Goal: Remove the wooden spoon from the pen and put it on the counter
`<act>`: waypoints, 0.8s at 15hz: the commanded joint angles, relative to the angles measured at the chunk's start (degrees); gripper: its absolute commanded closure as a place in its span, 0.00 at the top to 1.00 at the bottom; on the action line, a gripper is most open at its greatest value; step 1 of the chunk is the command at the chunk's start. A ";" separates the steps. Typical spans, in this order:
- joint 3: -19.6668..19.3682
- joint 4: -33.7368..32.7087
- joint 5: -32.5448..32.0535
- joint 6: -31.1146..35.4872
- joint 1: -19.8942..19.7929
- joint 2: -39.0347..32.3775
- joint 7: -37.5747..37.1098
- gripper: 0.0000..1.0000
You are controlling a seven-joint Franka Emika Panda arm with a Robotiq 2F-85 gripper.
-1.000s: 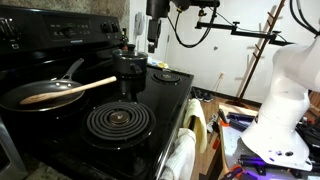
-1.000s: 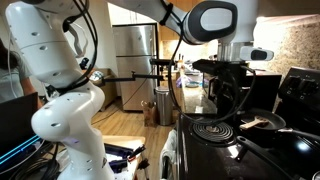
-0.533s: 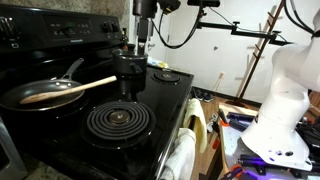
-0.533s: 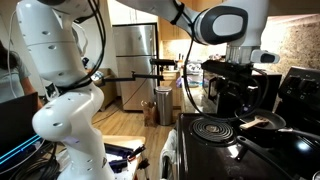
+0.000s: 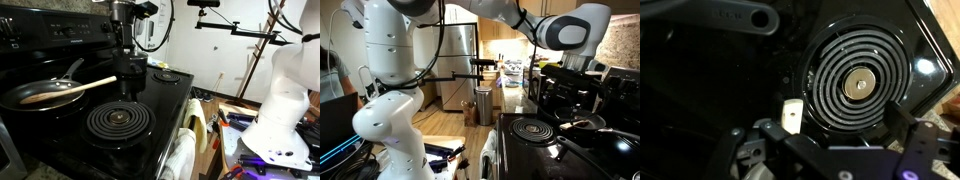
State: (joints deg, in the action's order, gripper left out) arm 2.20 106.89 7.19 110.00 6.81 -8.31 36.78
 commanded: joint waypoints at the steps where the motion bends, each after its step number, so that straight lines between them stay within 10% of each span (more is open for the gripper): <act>1: 2.25 -5.53 -4.08 -1.61 -0.77 -4.77 1.14 1.00; 12: 4.16 -9.95 -13.67 2.88 -0.18 -13.75 -1.21 1.00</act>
State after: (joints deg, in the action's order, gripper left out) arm 5.82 99.07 -3.26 111.56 6.89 -19.10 36.75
